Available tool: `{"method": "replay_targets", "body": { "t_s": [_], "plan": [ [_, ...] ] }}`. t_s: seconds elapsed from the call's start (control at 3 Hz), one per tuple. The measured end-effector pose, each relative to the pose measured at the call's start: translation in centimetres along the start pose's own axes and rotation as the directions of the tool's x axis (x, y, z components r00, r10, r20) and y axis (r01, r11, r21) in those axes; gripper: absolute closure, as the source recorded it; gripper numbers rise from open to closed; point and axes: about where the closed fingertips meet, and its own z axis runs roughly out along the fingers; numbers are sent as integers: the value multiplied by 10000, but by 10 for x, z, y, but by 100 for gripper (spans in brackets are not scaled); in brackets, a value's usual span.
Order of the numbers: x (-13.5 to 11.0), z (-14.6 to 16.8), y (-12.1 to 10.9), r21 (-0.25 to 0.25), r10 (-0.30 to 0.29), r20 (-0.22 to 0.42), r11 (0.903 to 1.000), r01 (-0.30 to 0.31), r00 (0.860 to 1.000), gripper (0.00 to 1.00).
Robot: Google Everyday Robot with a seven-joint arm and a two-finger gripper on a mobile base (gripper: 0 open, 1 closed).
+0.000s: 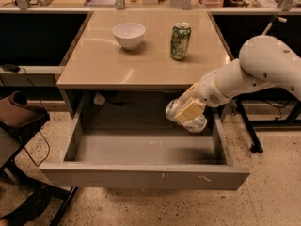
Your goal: Place 7up can into top drawer
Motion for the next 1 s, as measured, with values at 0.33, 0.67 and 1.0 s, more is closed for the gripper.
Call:
{"method": "replay_targets", "body": {
  "t_s": [0.33,0.67,1.0],
  "plan": [
    [51,18,7,-96,886,-793,9959,-897,9929,100],
    [87,35,16,-558,1357,-1241,9881,-1434,9830,100],
    [108,47,21,-1004,1624,-1332,9792,-1764,9777,100]
  ]
}}
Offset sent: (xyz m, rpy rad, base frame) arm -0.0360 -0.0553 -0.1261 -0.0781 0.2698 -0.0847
